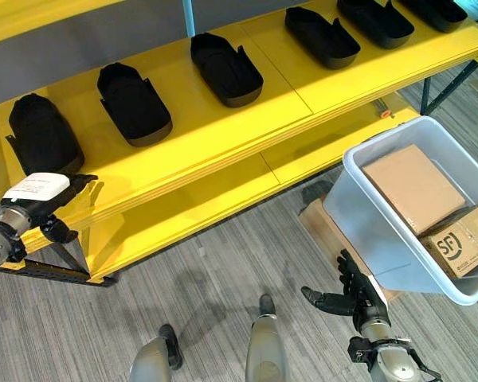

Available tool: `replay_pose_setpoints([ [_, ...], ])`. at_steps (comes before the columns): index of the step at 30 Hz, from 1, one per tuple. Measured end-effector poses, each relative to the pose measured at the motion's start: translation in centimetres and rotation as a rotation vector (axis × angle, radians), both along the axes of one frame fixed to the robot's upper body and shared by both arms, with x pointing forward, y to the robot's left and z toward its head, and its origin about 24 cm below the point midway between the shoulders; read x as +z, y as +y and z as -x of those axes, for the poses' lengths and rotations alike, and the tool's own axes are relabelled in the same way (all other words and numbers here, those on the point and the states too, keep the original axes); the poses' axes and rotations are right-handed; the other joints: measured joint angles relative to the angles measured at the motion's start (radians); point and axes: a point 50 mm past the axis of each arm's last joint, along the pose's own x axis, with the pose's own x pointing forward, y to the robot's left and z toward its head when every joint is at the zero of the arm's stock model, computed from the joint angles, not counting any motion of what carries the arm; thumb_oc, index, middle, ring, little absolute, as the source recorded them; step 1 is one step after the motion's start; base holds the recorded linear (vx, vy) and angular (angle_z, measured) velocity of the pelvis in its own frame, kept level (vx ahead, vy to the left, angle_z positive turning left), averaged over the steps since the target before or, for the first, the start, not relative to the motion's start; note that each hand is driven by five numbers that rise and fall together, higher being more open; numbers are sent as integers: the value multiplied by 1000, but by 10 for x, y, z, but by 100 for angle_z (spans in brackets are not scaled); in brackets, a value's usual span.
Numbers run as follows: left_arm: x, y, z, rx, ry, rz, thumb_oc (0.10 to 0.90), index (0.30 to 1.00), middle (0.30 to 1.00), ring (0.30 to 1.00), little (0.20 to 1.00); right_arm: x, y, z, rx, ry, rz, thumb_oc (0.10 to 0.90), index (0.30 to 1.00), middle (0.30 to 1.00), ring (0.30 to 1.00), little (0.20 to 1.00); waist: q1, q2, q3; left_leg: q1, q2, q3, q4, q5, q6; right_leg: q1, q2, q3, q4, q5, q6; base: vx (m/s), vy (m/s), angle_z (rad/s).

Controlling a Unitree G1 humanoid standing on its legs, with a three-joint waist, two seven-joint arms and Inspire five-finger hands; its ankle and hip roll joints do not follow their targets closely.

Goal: Move parts from the plastic box to the shelf.

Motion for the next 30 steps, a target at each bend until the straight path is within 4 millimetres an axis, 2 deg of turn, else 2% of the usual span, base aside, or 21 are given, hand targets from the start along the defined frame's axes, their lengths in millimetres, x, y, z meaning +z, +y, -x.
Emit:
replay_pose_setpoints([
  [8,3,10,25,27,-30,17,900,1000,1000,1000,1000,0,2,-2,-1,-9,-9,900,1000,1000,1000,1000,30,1,0,39,-2,-10,-16,-1,3,48,-5,-12,-13,-5,-3,22,-12,4],
  [13,11,5,43,-11,-75,77,900,1000,1000,1000,1000,-2,2,0,-7,-7,-16,900,1000,1000,1000,1000,36,7,1,89,-5,-9,-46,4,6,95,-8,-20,-32,-5,-3,45,-20,4],
  [15,13,4,50,-19,-110,196,900,1000,1000,1000,1000,0,2,-2,-6,-16,-16,900,1000,1000,1000,1000,38,11,0,121,-7,-7,-66,8,4,127,-11,-26,-48,-4,-3,83,-49,3],
  [17,2,6,58,10,-137,346,900,1000,1000,1000,1000,-1,4,-2,-14,-23,-27,900,1000,1000,1000,1000,33,15,-2,166,-9,3,-89,10,3,162,-13,-26,-65,-3,-3,64,-56,-5],
  [19,-19,3,67,47,-138,519,900,1000,1000,1000,1000,-1,4,-1,-17,-23,-30,900,1000,1000,1000,1000,33,31,-16,208,-8,8,-116,13,-1,204,-11,-30,-90,-1,0,82,-71,-6],
  [20,-36,-1,79,70,-117,628,900,1000,1000,1000,1000,-1,4,-1,-18,-24,-30,900,1000,1000,1000,1000,35,42,-27,232,-7,15,-138,16,-3,223,-9,-31,-97,0,1,75,-85,-7],
  [23,-77,-16,97,150,-108,934,900,1000,1000,1000,1000,-4,3,6,-25,-2,-28,900,1000,1000,1000,1000,34,71,-58,296,-6,26,-188,32,-16,264,-5,-34,-117,-5,-1,65,-95,-4],
  [24,-98,-25,108,204,-93,1093,900,1000,1000,1000,1000,-5,2,8,-24,6,-29,900,1000,1000,1000,1000,37,81,-79,320,-2,28,-216,41,-21,283,0,-40,-120,-11,-6,27,-200,4],
  [25,-125,-43,121,282,-102,1307,900,1000,1000,1000,1000,-6,2,11,-22,14,-29,900,1000,1000,1000,1000,37,91,-102,363,-1,30,-260,60,-27,303,7,-47,-120,-22,-9,7,-229,11],
  [26,-141,-57,128,317,-67,1426,900,1000,1000,1000,1000,-7,3,11,-16,20,-28,900,1000,1000,1000,1000,38,96,-121,371,9,23,-278,69,-30,311,14,-59,-110,-33,-17,6,-188,16],
  [28,-166,-77,139,412,-30,1642,900,1000,1000,1000,1000,-10,5,13,-1,35,-28,900,1000,1000,1000,1000,44,96,-147,403,20,18,-312,86,-34,311,36,-61,-89,-54,-28,-33,-194,10],
  [30,-182,-94,150,468,38,1758,900,1000,1000,1000,1000,-12,7,15,17,47,-29,900,1000,1000,1000,1000,44,99,-171,414,49,14,-330,98,-34,304,63,-73,-55,-77,-48,-63,-312,3],
])
